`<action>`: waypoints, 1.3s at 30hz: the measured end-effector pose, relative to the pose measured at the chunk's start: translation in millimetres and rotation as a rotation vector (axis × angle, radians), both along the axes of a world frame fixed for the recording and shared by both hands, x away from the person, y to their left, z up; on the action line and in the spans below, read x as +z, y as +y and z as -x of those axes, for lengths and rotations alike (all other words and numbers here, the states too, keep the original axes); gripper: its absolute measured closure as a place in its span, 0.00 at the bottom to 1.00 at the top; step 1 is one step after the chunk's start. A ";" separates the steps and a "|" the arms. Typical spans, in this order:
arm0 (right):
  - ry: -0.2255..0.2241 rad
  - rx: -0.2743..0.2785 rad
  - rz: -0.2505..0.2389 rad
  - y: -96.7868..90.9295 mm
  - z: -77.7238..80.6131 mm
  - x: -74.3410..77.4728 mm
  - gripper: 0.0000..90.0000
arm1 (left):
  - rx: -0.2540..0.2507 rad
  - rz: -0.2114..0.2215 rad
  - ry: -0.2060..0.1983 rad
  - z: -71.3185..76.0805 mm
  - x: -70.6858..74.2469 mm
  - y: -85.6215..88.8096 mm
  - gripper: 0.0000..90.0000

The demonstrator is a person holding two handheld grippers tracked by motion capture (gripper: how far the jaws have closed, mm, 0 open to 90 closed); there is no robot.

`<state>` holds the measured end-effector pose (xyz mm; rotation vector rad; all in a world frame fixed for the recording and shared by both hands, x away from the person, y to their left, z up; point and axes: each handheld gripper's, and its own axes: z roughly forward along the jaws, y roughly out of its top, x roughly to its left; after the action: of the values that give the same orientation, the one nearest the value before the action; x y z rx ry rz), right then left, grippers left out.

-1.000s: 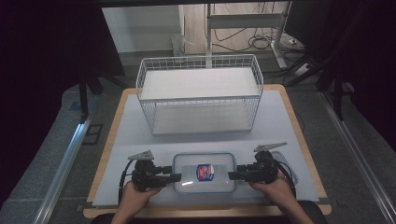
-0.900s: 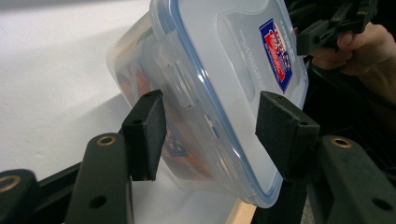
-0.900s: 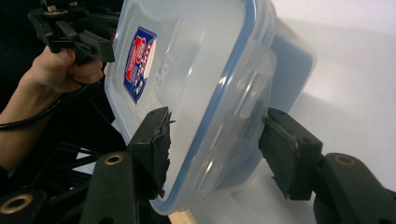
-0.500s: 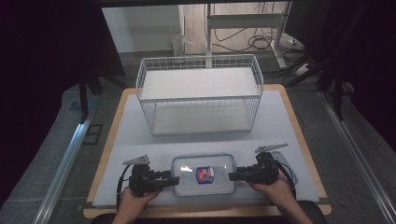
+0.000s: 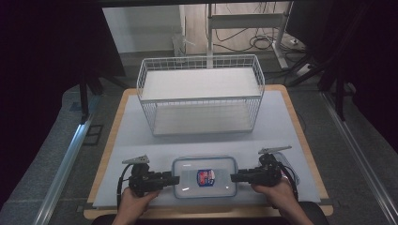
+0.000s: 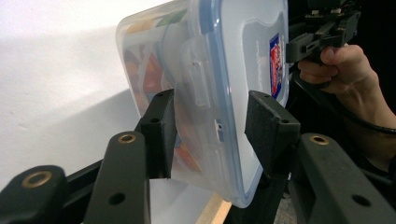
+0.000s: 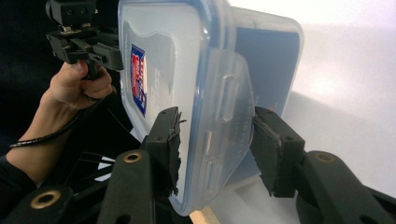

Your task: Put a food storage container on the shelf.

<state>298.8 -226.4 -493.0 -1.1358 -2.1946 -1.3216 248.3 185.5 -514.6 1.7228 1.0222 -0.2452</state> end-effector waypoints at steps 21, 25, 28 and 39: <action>-0.137 -0.018 -0.014 4.2 -11.9 30.0 0.60 | 0.014 -0.049 -0.082 -21.7 39.2 0.0 0.61; -0.175 -0.023 -0.023 4.1 -18.0 47.7 0.60 | 0.017 -0.047 -0.113 -27.3 52.6 0.5 0.61; -0.206 -0.025 -0.029 4.1 -23.8 61.7 0.60 | 0.019 -0.049 -0.145 -35.4 73.1 0.3 0.61; -0.272 -0.039 -0.062 4.0 -46.8 105.3 0.60 | 0.034 -0.058 -0.214 -57.8 121.3 0.6 0.61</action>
<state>345.7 -222.4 -387.7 -1.0323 -2.3073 -1.6342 306.2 186.1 -393.3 1.7404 0.9071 -0.0090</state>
